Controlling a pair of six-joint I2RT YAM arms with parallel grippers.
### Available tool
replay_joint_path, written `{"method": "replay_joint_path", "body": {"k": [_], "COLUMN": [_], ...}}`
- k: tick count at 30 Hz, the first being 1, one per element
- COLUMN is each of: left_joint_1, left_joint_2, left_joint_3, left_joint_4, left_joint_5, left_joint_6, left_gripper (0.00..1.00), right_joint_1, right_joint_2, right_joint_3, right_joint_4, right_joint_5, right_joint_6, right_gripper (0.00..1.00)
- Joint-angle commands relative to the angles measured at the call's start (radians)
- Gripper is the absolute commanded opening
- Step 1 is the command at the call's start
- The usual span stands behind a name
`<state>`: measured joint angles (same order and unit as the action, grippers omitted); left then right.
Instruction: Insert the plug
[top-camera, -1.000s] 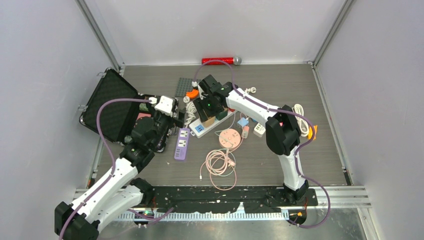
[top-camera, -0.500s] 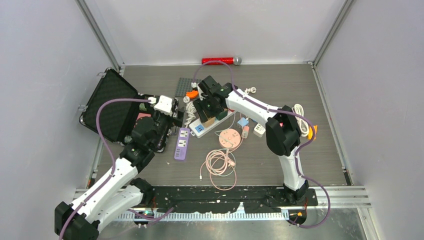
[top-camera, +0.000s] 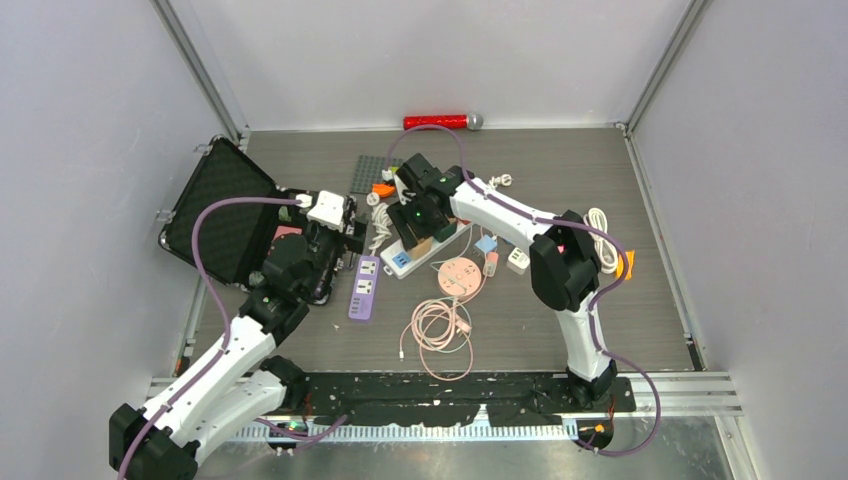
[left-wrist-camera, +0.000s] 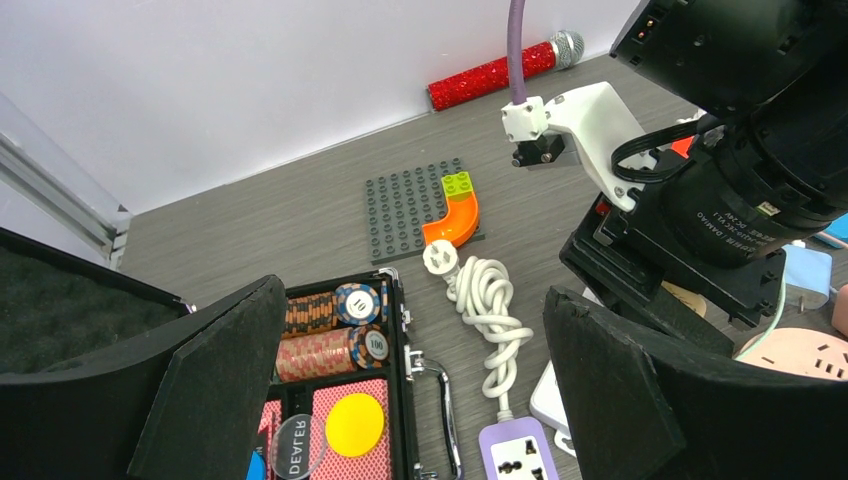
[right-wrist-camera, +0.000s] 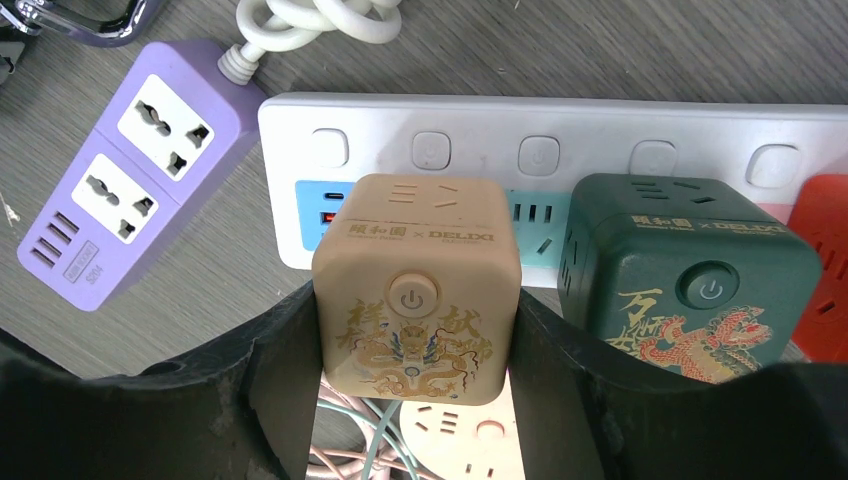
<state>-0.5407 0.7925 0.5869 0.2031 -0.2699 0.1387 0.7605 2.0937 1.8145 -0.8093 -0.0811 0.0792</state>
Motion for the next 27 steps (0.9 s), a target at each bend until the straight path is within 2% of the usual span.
{"method": "replay_joint_path", "body": {"k": [1, 9, 18, 24, 26, 27], "left_joint_1": [0.004, 0.004, 0.005, 0.004, 0.004, 0.004], "left_joint_2": [-0.010, -0.014, 0.003, 0.016, 0.022, 0.024], "left_joint_3": [0.038, 0.033, 0.037, 0.047, 0.049, 0.051], "left_joint_4": [0.017, 0.012, 0.013, 0.009, 0.009, 0.009], "left_joint_5": [-0.018, -0.026, -0.028, -0.025, -0.022, -0.021], "left_joint_6": [0.001, 0.007, 0.002, 0.002, 0.002, 0.002], "left_gripper": [1.00, 1.00, 1.00, 1.00, 1.00, 1.00], "right_joint_1": [0.008, 0.007, 0.021, 0.024, 0.025, 0.025], "right_joint_2": [0.029, 0.051, -0.053, -0.042, -0.042, -0.042], "right_joint_3": [0.045, -0.043, -0.342, -0.380, -0.348, -0.312], "right_joint_4": [-0.086, -0.035, 0.189, 0.208, 0.175, 0.163], "right_joint_5": [0.004, 0.054, 0.149, 0.160, 0.186, 0.194], "right_joint_6": [-0.010, -0.019, -0.015, 0.017, 0.031, 0.033], "right_gripper": [0.06, 0.05, 0.05, 0.05, 0.10, 0.21]}}
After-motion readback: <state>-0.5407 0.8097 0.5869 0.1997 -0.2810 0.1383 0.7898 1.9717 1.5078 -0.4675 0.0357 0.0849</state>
